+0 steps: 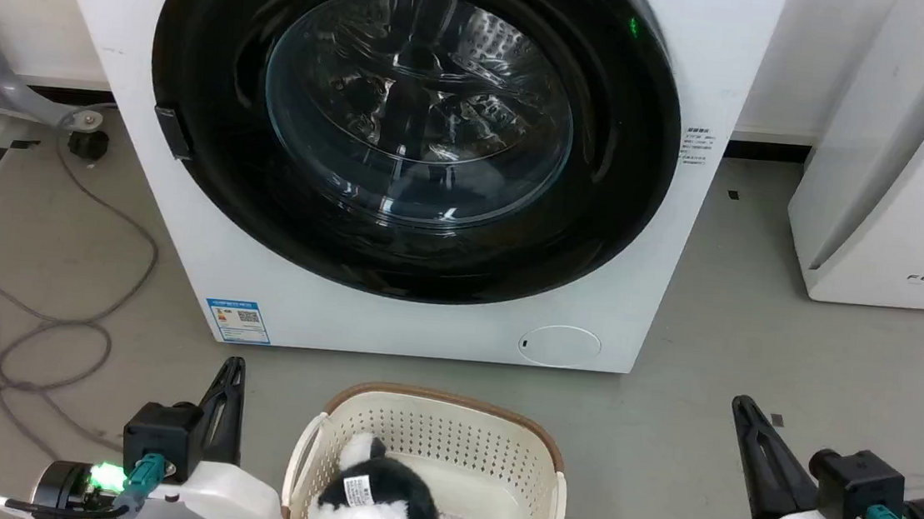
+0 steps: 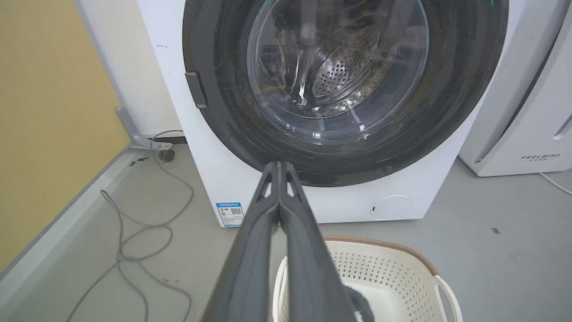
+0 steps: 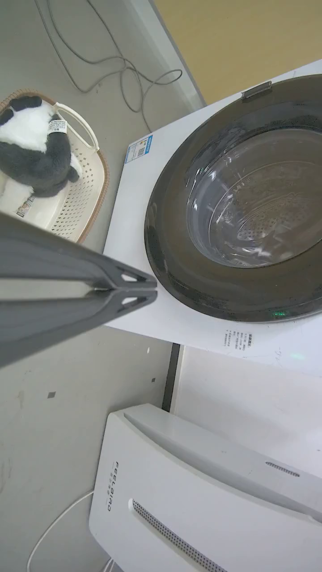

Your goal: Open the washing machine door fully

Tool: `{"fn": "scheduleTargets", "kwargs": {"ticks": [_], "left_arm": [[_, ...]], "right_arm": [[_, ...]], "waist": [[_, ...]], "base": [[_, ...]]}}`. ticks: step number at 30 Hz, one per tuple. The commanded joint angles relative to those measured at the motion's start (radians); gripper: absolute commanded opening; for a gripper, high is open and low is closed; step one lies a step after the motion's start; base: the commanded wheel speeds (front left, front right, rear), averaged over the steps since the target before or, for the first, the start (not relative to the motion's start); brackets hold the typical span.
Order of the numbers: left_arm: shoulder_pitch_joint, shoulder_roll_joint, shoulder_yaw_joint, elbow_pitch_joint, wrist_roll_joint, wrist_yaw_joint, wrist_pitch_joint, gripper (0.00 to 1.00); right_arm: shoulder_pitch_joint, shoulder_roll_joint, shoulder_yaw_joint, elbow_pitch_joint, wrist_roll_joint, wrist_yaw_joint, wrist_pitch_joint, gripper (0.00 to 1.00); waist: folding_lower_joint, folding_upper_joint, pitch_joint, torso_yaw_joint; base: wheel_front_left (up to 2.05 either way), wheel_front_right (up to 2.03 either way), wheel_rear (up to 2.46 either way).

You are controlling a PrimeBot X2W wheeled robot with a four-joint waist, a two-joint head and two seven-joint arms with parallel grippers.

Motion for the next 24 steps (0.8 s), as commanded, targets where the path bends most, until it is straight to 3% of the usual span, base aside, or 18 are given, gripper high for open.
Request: {"fn": "scheduleTargets", "kwargs": {"ticks": [1, 20, 21, 24], "left_arm": [[-0.015, 0.000, 0.001, -0.004, 0.003, -0.005, 0.000, 0.00], [-0.015, 0.000, 0.001, -0.004, 0.003, -0.005, 0.000, 0.00], [0.000, 0.000, 0.000, 0.000, 0.000, 0.001, 0.000, 1.00], [0.000, 0.000, -0.002, 0.002, -0.003, 0.000, -0.002, 1.00]], "right_arm": [[-0.012, 0.001, -0.002, 0.002, -0.008, 0.001, 0.000, 0.00], [-0.012, 0.001, -0.002, 0.002, -0.008, 0.001, 0.000, 0.00], [0.000, 0.000, 0.000, 0.000, 0.001, 0.000, 0.000, 1.00], [0.001, 0.000, 0.002, 0.002, 0.004, 0.000, -0.001, 1.00]], "waist": [[0.0000, 0.0000, 0.000, 0.000], [0.0000, 0.0000, 0.000, 0.000], [0.0000, 0.0000, 0.000, 0.000], [0.0000, 0.0000, 0.000, 0.000]], "base": [[0.00, 0.00, 0.00], [0.00, 0.00, 0.00], [0.00, 0.00, 0.00], [0.00, 0.00, 0.00]]}}
